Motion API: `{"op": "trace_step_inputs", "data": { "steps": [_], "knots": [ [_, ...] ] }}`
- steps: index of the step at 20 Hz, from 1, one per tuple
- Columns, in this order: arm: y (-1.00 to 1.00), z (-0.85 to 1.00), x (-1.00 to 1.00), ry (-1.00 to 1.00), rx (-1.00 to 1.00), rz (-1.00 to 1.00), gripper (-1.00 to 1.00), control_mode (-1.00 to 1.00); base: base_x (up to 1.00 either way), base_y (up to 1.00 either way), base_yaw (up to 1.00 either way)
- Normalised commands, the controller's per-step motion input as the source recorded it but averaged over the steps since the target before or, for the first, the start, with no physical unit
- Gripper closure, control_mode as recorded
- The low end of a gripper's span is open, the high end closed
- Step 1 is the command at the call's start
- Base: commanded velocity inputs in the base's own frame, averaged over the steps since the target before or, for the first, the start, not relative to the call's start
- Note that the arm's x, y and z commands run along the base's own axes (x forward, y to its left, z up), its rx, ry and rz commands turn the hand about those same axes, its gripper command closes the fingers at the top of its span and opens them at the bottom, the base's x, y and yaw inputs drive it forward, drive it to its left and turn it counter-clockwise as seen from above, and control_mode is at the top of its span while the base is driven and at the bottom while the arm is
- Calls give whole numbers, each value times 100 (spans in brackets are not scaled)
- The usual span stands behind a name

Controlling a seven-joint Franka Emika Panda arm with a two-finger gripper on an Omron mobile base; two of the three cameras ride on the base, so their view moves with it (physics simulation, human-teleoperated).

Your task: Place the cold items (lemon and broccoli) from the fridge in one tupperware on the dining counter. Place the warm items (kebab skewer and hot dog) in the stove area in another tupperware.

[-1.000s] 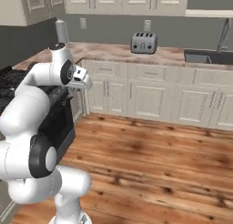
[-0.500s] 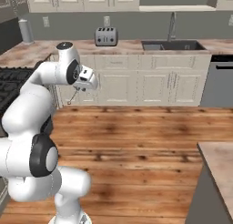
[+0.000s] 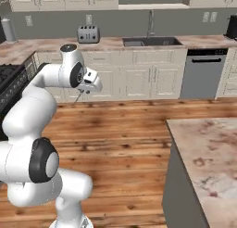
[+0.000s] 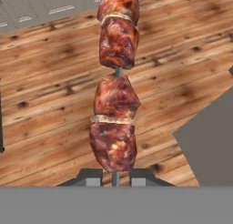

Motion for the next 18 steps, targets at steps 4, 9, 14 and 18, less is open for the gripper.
{"op": "trace_step_inputs", "data": {
  "steps": [4,9,14,18],
  "knots": [
    [0,0,0,0,0,0,100,100,-46,-93,-10],
    [0,0,0,0,0,0,100,100,-96,-86,-3],
    [0,0,0,0,0,0,100,100,-100,-81,-3],
    [0,0,0,0,0,0,100,100,-100,-90,-11]
  ]
}}
